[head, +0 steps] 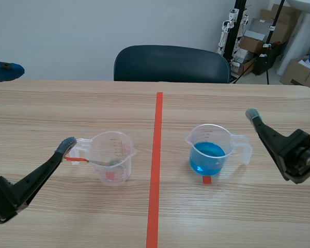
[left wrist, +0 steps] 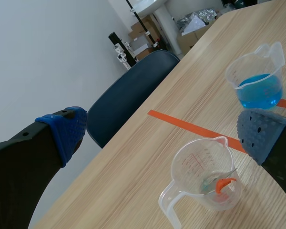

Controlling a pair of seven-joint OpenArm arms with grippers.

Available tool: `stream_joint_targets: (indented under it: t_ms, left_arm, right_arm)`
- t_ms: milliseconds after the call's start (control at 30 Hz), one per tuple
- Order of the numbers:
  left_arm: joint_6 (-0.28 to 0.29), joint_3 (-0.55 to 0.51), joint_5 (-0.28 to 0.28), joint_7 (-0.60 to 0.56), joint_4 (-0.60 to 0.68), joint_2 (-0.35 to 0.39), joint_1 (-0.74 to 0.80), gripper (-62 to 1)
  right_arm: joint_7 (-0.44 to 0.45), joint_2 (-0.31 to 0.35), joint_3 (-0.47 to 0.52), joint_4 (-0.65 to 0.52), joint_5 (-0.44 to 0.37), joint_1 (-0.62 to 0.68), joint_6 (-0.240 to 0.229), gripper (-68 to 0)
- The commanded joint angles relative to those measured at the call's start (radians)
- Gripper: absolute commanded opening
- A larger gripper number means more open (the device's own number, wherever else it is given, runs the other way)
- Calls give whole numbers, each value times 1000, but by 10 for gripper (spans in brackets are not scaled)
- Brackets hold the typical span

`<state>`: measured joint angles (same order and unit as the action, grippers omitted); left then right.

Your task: Do the redox reaction experiment. return to the home posture

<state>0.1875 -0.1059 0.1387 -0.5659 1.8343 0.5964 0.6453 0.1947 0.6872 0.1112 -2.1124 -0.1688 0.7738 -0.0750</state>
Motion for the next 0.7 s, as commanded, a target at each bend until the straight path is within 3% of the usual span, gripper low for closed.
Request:
stream_joint_targets:
  t_ms: [0,667]
  left_arm:
    - [-6,-8,-10,-13,2,3,0,14]
    - [-6,-8,-11,-13,2,3,0,14]
  right_arm:
    - [14,0,13,-5,-9,-6,3,4]
    - [14,0,13,-5,5,-6,3,4]
